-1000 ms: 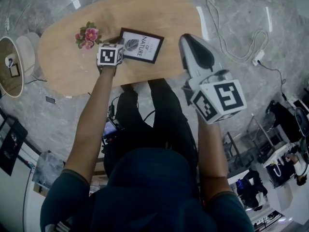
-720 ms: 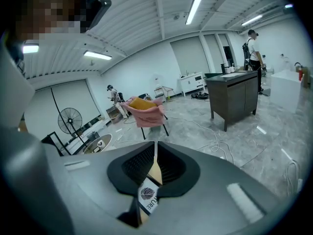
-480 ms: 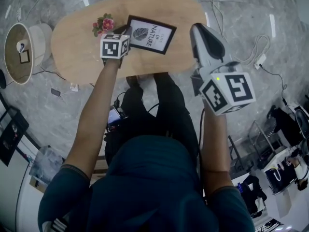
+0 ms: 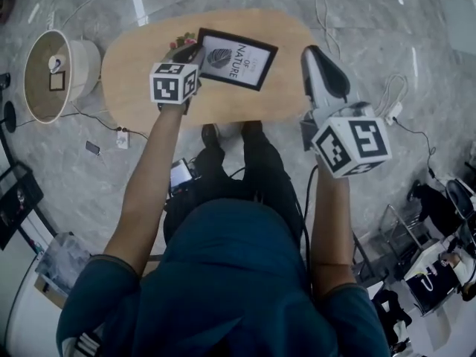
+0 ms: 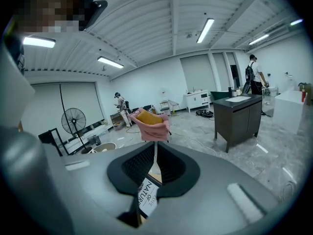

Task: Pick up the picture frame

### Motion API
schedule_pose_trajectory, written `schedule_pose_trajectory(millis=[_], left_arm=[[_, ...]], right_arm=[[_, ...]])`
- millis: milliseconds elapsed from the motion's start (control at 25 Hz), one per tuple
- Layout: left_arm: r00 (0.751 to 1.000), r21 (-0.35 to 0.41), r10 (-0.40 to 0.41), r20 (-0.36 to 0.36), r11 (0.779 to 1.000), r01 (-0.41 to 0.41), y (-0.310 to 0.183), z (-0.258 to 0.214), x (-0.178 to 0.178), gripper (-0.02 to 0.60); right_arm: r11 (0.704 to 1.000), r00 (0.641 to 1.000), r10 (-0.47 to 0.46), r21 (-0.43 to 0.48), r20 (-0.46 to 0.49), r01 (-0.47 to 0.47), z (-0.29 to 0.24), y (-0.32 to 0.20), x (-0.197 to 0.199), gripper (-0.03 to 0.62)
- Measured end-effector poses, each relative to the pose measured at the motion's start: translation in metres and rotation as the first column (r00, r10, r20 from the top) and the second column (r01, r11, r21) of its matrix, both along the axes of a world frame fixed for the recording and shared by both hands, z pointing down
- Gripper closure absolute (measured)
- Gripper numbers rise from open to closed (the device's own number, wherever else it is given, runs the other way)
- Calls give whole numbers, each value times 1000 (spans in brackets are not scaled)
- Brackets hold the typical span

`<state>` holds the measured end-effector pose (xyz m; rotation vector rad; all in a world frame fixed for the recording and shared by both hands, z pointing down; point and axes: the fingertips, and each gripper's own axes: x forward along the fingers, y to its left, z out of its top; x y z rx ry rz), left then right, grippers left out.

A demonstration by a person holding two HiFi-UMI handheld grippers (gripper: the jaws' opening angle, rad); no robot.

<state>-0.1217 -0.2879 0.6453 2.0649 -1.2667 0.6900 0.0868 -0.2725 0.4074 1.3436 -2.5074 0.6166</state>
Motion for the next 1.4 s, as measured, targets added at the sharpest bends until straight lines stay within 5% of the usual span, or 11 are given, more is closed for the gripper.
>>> schedule_pose_trajectory(millis=[640, 1400], left_arm=[[998, 282, -39, -51, 958, 52, 20, -190, -81, 517], [992, 571, -26, -125, 816, 93, 86, -365, -111, 517]], right_arm=[[972, 997, -62, 225, -44, 70, -117, 36, -56, 582], [884, 972, -217, 403, -94, 237, -212, 127, -103, 583]])
